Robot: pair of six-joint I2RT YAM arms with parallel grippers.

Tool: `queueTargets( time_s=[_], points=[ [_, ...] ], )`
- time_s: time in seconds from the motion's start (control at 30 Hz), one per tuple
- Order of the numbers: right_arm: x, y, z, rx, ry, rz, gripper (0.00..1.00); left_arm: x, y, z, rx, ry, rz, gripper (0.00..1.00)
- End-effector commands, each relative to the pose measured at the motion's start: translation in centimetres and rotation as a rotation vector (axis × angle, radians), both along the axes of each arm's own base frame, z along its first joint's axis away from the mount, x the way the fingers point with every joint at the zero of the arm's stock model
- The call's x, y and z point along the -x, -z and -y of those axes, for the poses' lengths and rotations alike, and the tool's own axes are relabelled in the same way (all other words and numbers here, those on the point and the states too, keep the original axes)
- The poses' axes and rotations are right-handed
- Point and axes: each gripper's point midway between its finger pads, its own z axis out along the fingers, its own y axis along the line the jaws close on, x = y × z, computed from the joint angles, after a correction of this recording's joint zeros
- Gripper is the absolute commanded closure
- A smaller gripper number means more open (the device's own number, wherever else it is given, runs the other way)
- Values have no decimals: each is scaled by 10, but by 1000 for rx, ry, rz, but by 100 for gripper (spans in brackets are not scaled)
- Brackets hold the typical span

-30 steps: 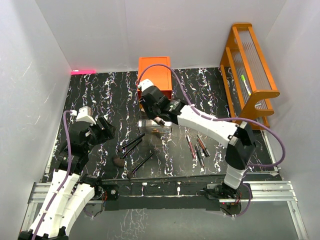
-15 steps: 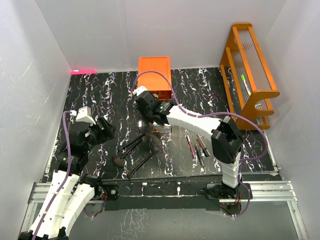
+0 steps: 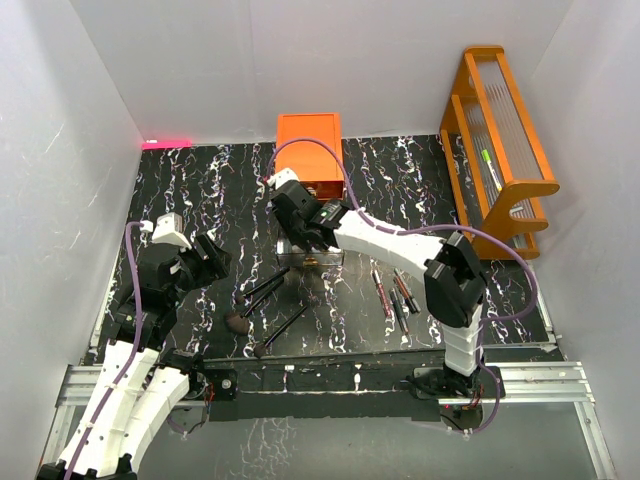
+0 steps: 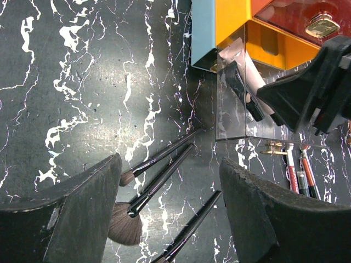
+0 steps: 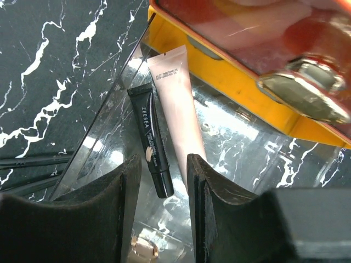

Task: Organize the makeup
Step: Place the makeup in the drawer, then pick up the lipstick at the center of the board.

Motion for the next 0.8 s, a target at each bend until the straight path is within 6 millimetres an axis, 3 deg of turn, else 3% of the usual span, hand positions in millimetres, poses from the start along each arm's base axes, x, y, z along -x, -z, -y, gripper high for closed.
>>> queueTargets(
  time_s=[0.0,0.13,0.27,0.37,0.5,0.6,0.77],
  points=[
    [1,-83,3,-180,36,133,59,2,4,0,0,6,-11,29],
    [20,-127,31,-283,70,201,59,1,5,0,-2,5,-16,29],
    [42,-128,82,-300,201,223,59,1,7,-1,-6,1,-22,29],
    [65,-107,123,-296,295,192,57,1,6,-1,-5,-4,-20,29],
    [93,-53,163,-271,402,75,57,1,6,-1,-8,-4,-19,29],
    [115,-13,178,-260,447,-25,57,1,7,-1,-9,-4,-23,29],
    [139,26,183,-282,492,-137,58,-1,9,-1,-10,-3,-33,29]
  ],
)
